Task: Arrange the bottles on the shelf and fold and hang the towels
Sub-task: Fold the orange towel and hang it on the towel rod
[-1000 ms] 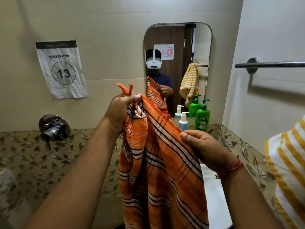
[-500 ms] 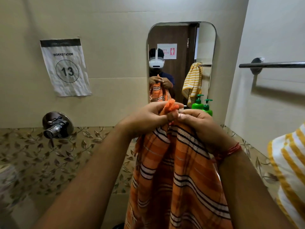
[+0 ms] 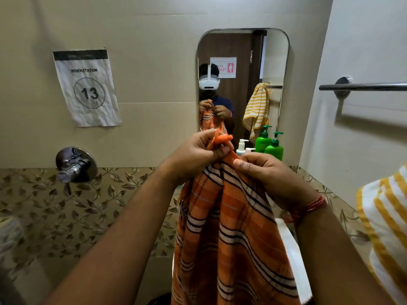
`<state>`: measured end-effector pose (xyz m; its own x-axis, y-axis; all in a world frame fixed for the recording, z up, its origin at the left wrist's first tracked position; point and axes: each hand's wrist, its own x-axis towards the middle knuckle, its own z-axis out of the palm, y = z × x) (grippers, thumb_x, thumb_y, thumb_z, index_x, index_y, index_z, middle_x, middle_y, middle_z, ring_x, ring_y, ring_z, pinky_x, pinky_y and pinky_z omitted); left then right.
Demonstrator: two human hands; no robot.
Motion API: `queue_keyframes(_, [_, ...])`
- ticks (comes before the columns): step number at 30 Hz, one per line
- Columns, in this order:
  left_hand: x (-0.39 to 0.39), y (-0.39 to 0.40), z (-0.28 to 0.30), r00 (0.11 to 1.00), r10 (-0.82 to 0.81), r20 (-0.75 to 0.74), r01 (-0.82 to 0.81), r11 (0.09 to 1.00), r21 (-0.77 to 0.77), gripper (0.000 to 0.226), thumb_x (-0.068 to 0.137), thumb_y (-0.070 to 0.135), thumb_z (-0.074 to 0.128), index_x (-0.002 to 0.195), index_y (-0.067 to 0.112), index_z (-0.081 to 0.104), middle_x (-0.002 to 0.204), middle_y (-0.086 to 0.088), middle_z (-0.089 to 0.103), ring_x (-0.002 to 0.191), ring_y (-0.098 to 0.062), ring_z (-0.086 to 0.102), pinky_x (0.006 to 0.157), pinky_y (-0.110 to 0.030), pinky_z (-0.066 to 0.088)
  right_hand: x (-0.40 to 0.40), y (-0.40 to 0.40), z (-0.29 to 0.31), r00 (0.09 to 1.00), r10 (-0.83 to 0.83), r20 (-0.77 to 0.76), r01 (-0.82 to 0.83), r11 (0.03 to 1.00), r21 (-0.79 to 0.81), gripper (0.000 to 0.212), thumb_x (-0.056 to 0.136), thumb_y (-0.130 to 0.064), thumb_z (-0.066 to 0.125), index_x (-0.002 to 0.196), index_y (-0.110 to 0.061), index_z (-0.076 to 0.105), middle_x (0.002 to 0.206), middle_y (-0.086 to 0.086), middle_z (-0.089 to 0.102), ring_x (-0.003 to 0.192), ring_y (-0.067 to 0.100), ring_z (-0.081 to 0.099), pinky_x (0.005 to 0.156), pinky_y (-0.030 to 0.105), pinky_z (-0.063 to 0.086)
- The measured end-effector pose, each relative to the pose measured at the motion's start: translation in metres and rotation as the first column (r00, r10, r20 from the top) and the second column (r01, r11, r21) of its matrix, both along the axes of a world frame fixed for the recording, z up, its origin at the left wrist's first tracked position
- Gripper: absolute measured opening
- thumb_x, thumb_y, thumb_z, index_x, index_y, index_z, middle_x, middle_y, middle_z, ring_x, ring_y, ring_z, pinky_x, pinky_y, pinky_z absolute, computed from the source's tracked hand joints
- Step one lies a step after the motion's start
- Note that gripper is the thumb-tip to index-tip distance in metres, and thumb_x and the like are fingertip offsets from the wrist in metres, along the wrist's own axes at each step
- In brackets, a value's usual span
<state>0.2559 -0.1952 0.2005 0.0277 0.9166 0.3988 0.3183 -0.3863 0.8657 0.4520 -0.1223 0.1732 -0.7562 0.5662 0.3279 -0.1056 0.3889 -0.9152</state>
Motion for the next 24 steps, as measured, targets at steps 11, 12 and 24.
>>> queue_keyframes(11, [-0.005, 0.003, 0.003, 0.935, 0.307, 0.176, -0.329, 0.937, 0.117, 0.009, 0.100, 0.012, 0.058, 0.097, 0.015, 0.065, 0.089, -0.007, 0.070, 0.083, -0.019, 0.072, 0.084, -0.044, 0.060, 0.005, -0.001, -0.023, 0.962, 0.112, 0.249, -0.102, 0.993, -0.056, 0.034, 0.088, -0.039, 0.057, 0.104, -0.012, 0.070, 0.092, -0.001, 0.075, 0.085, 0.015, 0.073, 0.068, 0.020, 0.055])
queue_keyframes(12, [-0.007, 0.004, 0.002, 0.926, 0.340, 0.166, -0.359, 0.928, 0.101, 0.008, 0.099, 0.013, 0.059, 0.096, 0.016, 0.066, 0.088, -0.006, 0.070, 0.084, -0.020, 0.072, 0.088, -0.047, 0.060, 0.005, -0.001, -0.023, 0.975, 0.085, 0.206, -0.074, 0.996, -0.058, 0.034, 0.088, -0.039, 0.057, 0.102, -0.011, 0.071, 0.089, 0.000, 0.076, 0.083, 0.017, 0.073, 0.066, 0.021, 0.055])
queue_keyframes(24, [0.004, -0.009, -0.002, 0.994, -0.075, -0.078, 0.065, 0.990, -0.128, 0.040, 0.094, 0.039, 0.055, 0.126, 0.015, 0.063, 0.123, -0.012, 0.067, 0.114, -0.025, 0.067, 0.098, -0.043, 0.055, -0.011, -0.008, 0.006, 0.997, 0.061, -0.042, -0.060, 0.998, 0.033, 0.034, 0.089, -0.037, 0.055, 0.095, -0.009, 0.073, 0.085, 0.006, 0.075, 0.079, 0.020, 0.072, 0.067, 0.025, 0.056])
